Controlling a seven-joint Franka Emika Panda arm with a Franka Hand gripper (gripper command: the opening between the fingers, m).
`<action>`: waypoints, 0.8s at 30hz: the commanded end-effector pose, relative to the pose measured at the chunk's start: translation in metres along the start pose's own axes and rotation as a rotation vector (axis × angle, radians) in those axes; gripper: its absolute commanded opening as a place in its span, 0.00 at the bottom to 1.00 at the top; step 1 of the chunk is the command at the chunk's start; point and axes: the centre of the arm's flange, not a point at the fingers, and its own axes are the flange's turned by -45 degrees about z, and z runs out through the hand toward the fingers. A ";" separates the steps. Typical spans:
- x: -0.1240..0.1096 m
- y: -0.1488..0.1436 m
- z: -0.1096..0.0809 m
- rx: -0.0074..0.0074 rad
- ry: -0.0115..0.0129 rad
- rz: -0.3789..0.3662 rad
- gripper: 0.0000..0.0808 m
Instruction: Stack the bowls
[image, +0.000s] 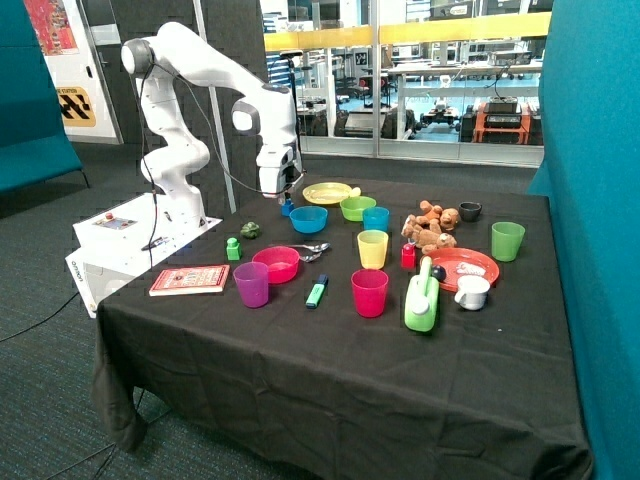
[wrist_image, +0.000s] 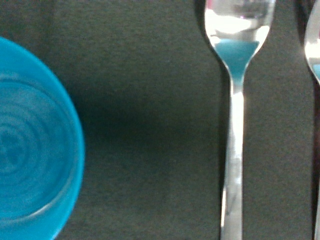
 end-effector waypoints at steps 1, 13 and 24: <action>0.003 0.018 0.011 0.0026 -0.0036 0.012 0.46; 0.007 0.023 0.029 0.0026 -0.0036 0.024 0.63; 0.015 0.064 0.025 0.0025 -0.0037 0.108 0.60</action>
